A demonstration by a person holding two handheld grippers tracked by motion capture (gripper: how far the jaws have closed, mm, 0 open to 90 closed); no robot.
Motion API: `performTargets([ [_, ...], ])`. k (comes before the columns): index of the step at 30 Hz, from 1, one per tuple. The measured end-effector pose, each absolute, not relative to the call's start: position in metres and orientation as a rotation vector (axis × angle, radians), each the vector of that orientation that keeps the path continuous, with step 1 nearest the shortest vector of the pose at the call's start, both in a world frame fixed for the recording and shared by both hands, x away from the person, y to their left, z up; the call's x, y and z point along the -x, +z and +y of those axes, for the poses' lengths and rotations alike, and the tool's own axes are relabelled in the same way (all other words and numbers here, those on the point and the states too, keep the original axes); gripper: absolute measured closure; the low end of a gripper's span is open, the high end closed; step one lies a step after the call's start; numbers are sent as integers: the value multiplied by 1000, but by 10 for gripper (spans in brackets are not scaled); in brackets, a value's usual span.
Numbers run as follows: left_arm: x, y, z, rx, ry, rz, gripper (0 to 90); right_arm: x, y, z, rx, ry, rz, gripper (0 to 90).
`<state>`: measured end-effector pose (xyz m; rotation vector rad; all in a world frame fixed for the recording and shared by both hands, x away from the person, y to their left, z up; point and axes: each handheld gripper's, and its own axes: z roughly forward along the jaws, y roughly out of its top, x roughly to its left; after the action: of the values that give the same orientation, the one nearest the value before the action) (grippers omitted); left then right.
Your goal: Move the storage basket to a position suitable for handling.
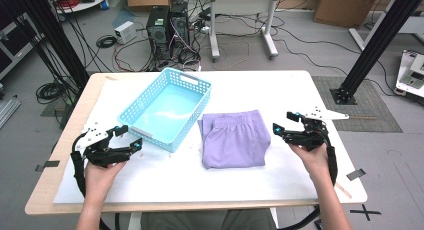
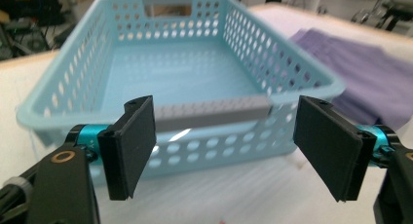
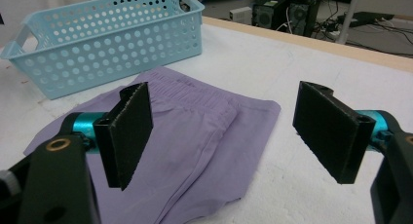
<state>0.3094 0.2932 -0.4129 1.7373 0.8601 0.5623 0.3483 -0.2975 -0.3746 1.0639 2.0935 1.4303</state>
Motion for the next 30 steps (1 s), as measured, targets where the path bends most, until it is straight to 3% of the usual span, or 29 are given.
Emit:
performTargets([
  [11, -316, -428, 290, -1780, 509, 943, 237, -345, -376, -297, -1061, 1430, 2097, 229],
  [16, -322, -432, 285, -1745, 396, 956, 237, -345, -376, -296, -1065, 1429, 2100, 229],
  [20, -321, -430, 282, -1767, 416, 966, 237, -346, -378, -296, -1059, 1420, 2101, 229],
  [30, -326, -432, 281, -1676, 291, 1017, 237, -345, -379, -292, -1053, 1413, 2113, 229],
])
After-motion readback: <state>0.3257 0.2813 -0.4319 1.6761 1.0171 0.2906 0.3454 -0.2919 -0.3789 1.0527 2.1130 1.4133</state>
